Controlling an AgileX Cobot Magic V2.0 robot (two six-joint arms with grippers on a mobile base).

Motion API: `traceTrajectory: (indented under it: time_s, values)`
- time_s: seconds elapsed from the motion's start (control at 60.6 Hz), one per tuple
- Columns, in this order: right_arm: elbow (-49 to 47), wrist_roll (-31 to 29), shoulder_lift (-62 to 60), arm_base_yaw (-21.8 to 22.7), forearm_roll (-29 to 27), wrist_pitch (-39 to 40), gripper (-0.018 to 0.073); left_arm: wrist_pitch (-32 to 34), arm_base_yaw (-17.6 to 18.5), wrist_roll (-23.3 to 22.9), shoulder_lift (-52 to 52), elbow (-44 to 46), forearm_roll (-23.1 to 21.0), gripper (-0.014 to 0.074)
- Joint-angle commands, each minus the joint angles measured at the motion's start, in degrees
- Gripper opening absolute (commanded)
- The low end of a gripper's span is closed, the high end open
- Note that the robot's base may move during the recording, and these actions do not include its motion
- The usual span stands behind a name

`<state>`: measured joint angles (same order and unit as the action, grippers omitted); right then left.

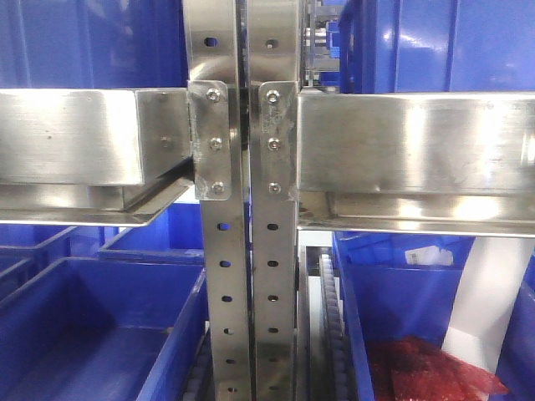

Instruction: Grab orange capacitor from left shelf to right conveyor

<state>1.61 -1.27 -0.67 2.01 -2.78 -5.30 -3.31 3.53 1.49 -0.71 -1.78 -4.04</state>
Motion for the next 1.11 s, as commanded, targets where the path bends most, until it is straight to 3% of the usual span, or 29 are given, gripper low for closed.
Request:
traceTrajectory:
  time_s: [0.0, 0.973, 1.089]
  values:
    - [-0.2, -0.3, -0.8, 0.4, -0.1, 4.9, 0.0059, 5.1, 0.0, -0.1, -0.6, 0.3, -0.2, -0.0127]
    - [-0.2, -0.3, -0.8, 0.4, -0.1, 7.2, 0.0059, 5.1, 0.0, -0.1, -0.6, 0.3, -0.2, -0.0127]
    - [-3.5, 0.2, -0.7, 0.4, -0.1, 6.3, 0.0059, 5.1, 0.0, -0.1, -0.6, 0.3, -0.2, -0.0127]
